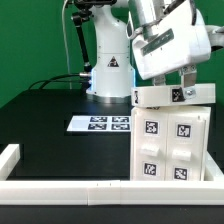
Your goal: Assemble cabinet
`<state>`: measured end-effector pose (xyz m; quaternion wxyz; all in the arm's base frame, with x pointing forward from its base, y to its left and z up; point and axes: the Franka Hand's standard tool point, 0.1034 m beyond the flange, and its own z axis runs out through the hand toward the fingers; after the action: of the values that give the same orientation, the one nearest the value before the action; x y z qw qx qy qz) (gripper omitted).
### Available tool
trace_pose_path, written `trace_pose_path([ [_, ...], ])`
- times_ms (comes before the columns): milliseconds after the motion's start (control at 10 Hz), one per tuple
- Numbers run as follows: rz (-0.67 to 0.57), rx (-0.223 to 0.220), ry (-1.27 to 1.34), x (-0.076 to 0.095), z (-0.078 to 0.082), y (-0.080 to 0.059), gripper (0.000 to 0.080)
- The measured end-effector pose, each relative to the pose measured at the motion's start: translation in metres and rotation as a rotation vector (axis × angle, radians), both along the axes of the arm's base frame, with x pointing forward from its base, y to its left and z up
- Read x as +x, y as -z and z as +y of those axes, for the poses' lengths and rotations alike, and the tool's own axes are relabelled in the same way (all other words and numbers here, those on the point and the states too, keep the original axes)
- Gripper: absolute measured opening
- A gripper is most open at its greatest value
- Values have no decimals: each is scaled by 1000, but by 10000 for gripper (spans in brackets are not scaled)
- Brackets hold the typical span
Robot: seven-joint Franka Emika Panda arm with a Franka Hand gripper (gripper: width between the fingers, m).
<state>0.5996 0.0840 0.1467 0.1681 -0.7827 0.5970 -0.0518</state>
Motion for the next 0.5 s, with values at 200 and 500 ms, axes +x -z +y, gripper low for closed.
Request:
trace_pose_path([
  [200, -24, -15, -60, 1, -4, -9, 796],
  [500, -65, -19, -109, -1, -9, -35, 797],
])
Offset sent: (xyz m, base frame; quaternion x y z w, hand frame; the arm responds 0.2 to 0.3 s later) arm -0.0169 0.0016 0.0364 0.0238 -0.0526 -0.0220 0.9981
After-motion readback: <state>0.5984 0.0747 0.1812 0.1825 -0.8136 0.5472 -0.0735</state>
